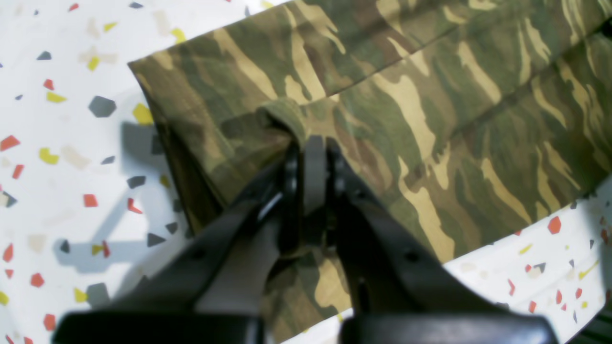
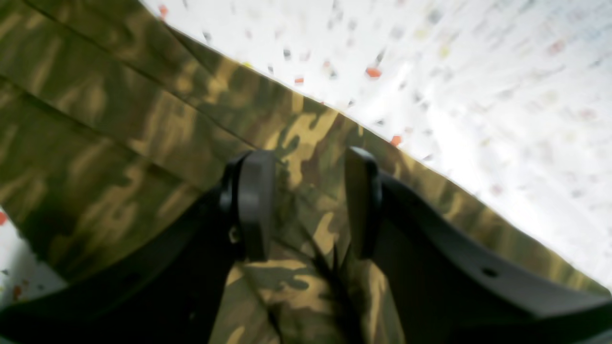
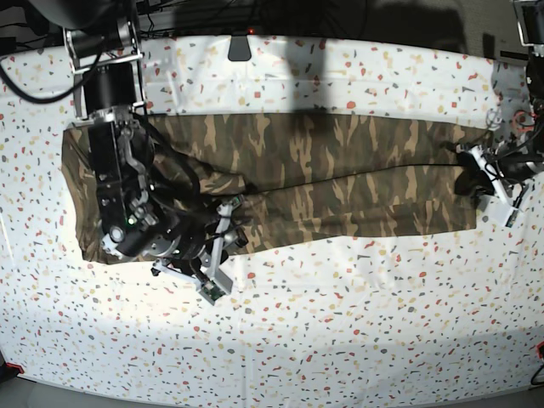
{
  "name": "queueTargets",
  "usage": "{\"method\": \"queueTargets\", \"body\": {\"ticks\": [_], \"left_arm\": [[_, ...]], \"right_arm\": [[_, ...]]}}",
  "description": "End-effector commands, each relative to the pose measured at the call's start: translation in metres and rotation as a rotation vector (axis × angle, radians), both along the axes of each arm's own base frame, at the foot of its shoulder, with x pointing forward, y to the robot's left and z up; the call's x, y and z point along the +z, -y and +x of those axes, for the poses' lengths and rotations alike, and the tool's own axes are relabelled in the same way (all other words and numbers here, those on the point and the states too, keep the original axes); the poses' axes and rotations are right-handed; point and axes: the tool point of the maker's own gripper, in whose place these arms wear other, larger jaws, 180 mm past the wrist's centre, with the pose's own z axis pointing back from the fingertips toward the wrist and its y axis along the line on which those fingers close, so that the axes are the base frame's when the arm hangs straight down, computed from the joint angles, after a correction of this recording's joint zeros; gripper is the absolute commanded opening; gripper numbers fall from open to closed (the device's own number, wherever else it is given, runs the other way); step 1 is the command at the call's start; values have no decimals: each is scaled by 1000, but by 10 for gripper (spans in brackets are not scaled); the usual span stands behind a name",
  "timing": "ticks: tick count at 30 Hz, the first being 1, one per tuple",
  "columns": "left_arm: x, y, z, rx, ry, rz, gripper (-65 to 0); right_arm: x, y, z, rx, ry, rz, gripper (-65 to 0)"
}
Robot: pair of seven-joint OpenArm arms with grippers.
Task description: Fold the T-shirt properly
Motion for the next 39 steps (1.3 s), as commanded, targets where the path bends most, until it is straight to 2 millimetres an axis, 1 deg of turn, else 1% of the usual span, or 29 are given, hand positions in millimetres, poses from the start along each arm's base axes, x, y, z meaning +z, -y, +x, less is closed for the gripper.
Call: {"method": "queueTargets", "body": {"ticks": [1, 3, 5, 7, 11, 14, 17, 19, 20, 22, 26, 30, 32, 35, 37, 39], "left_arm": [[17, -3, 10, -5, 57, -4, -650], [18, -1, 10, -5, 59, -19, -650], [20, 1, 11, -4, 65, -39, -650], [22, 3, 11, -4, 69, -53, -650], [22, 3, 11, -4, 69, -52, -650], [22, 3, 11, -4, 69, -52, -650], [22, 2, 11, -4, 69, -52, -650], [22, 2, 11, -4, 69, -52, -650], [22, 2, 11, -4, 69, -52, -650], [22, 3, 11, -4, 69, -53, -650], [22, 3, 11, -4, 69, -53, -638], [22, 2, 11, -4, 69, -52, -638], [22, 2, 11, -4, 69, -52, -638], [22, 2, 11, -4, 70, -52, -638], [22, 2, 12, -4, 70, -52, -638], [22, 2, 12, -4, 70, -51, -635]], "right_arm": [[16, 1, 19, -6, 32, 17, -404], [9, 2, 29, -20, -34, 38, -404], [9, 1, 37, -29, -81, 66, -404], [11, 0, 45, -37, -99, 81, -404], [9, 8, 55, -59, -138, 76, -404], [5, 1, 45, -45, -235, 127, -404], [7, -3, 43, -37, -252, 155, -401], [6, -6, 42, -27, -255, 160, -373], [5, -9, 40, -16, -259, 153, -359], [0, -16, 36, 15, -262, 124, -353], [-19, -23, 26, 84, -258, -15, -353], [-35, -30, 9, 156, -297, -116, -353], [-41, -32, -3, 184, -356, -140, -353], [-40, -37, -26, 226, -476, -99, -353], [-37, -41, -30, 238, -498, -55, -353], [-37, -40, -30, 237, -499, -53, -353]]}}
